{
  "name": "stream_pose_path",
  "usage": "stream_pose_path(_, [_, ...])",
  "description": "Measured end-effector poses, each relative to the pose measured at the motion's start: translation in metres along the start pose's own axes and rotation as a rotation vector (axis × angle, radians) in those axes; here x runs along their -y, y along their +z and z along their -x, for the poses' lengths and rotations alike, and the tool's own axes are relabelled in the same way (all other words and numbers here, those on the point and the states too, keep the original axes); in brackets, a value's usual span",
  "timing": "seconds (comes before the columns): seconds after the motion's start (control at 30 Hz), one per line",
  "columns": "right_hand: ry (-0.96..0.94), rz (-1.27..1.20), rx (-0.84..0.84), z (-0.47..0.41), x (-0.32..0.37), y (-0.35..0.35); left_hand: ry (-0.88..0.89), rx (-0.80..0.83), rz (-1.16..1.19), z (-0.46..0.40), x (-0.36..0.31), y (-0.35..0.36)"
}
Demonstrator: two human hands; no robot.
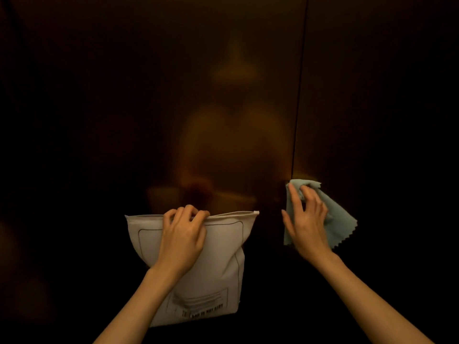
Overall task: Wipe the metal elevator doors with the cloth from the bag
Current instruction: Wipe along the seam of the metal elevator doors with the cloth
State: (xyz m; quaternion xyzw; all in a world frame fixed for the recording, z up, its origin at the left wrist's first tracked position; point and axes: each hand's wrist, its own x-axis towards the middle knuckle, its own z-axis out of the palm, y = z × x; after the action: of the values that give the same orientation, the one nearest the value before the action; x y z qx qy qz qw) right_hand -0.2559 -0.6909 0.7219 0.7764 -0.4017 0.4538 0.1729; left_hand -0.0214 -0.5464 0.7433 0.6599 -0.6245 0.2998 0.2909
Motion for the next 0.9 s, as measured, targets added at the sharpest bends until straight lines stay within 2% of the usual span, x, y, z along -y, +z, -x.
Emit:
stream_pose_path(0.17, [-0.197, 0.015, -0.057, -0.015, -0.021, 0.008, -0.048, -0.045, 0.026, -0.013, -0.015, 0.006])
stream_pose_path(0.3, [-0.235, -0.085, -0.181, -0.065, -0.017, -0.015, -0.092, -0.1, 0.038, -0.025, -0.018, 0.007])
stream_pose_path(0.43, [-0.297, -0.118, -0.228, -0.063, -0.022, -0.015, -0.141, -0.15, 0.04, -0.028, -0.019, 0.003])
stream_pose_path(0.63, [-0.488, 0.03, -0.053, 0.021, -0.05, 0.021, -0.139, -0.146, 0.0, -0.025, -0.023, 0.007])
stream_pose_path(0.73, [-0.489, 0.075, -0.025, 0.012, -0.054, 0.021, -0.125, -0.115, -0.024, -0.029, -0.022, 0.01])
stream_pose_path(0.9, [-0.353, 0.036, -0.175, -0.064, -0.03, -0.016, -0.117, -0.103, -0.034, -0.037, -0.021, 0.005])
